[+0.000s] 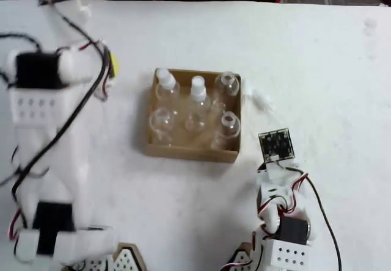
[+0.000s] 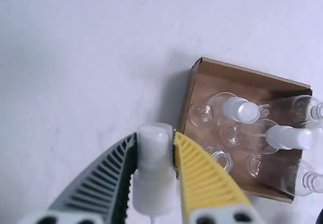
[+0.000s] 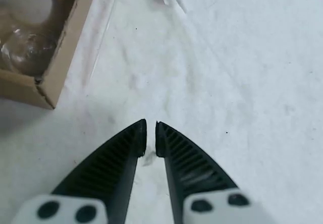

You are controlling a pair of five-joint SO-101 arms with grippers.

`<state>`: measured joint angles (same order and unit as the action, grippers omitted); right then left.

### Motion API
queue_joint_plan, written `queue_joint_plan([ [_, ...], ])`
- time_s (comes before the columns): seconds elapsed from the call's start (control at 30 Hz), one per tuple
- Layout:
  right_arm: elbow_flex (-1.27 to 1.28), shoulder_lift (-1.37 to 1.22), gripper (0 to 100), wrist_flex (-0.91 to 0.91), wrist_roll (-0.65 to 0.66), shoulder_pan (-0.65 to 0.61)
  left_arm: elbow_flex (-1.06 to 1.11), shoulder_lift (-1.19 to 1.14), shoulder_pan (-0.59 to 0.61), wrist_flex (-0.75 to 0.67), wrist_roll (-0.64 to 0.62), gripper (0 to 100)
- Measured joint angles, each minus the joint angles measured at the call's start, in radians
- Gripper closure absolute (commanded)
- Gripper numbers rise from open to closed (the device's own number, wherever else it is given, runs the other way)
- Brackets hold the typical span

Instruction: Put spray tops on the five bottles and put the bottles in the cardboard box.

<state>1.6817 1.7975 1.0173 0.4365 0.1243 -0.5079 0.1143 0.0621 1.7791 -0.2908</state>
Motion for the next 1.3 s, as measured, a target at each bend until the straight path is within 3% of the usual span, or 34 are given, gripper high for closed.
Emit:
queue_joint_plan([
  [0.3,0.0,0.0,98.1,0.0,0.0,0.0,0.077,0.396,0.0,0.0,0.003,98],
  [0.53,0.0,0.0,98.1,0.0,0.0,0.0,0.077,0.516,-0.003,-0.028,0.003,98],
  [0.8,0.0,0.0,98.1,0.0,0.0,0.0,0.077,0.52,-0.215,-0.015,0.003,98],
  [1.1,0.0,0.0,98.1,0.0,0.0,0.0,0.098,0.534,-0.316,0.002,0.008,98],
  [1.3,0.0,0.0,98.1,0.0,0.0,0.0,0.316,0.735,-0.331,-0.043,0.011,98],
])
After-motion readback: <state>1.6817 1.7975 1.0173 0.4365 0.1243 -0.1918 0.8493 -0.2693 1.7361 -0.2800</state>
